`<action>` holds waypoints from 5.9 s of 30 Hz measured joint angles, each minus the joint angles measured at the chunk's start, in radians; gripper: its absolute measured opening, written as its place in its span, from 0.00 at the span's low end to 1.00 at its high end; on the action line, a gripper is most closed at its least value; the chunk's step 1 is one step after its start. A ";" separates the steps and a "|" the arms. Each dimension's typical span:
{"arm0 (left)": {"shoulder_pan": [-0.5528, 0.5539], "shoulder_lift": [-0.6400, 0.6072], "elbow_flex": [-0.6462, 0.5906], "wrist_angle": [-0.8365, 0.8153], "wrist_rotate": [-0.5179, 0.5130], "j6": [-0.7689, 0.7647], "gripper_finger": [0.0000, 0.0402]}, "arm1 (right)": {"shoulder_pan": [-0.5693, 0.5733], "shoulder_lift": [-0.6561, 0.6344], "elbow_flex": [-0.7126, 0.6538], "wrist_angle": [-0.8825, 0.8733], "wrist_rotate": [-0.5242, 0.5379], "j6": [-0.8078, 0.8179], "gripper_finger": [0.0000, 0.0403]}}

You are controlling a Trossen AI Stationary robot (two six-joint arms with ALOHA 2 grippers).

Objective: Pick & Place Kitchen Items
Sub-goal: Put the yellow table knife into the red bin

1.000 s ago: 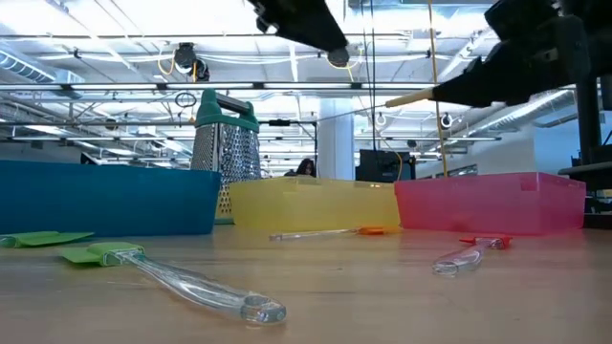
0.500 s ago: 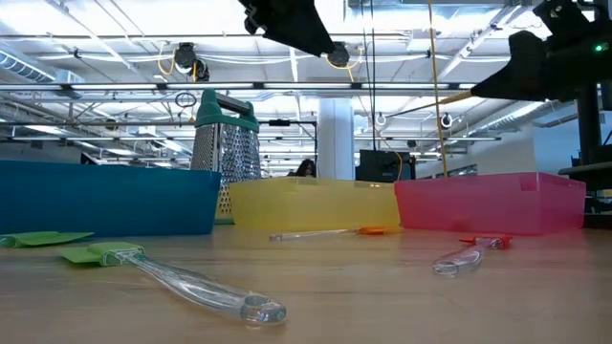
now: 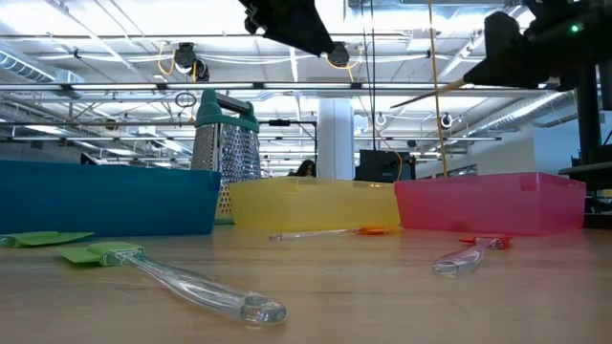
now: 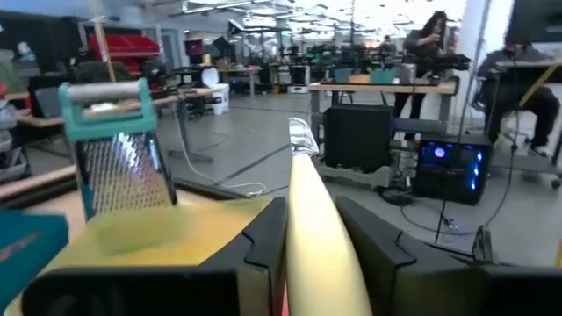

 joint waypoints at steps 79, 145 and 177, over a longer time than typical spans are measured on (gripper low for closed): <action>0.005 0.000 0.000 -0.024 0.004 -0.213 0.44 | -0.098 -0.224 0.183 -0.488 -0.511 -0.563 0.19; 0.003 0.000 0.000 -0.093 0.012 -0.284 0.44 | -0.478 -0.030 0.484 -1.726 -1.504 0.224 0.38; 0.021 0.001 0.000 -0.082 0.010 -0.372 0.44 | 0.247 0.535 0.122 -0.397 -1.662 0.306 0.32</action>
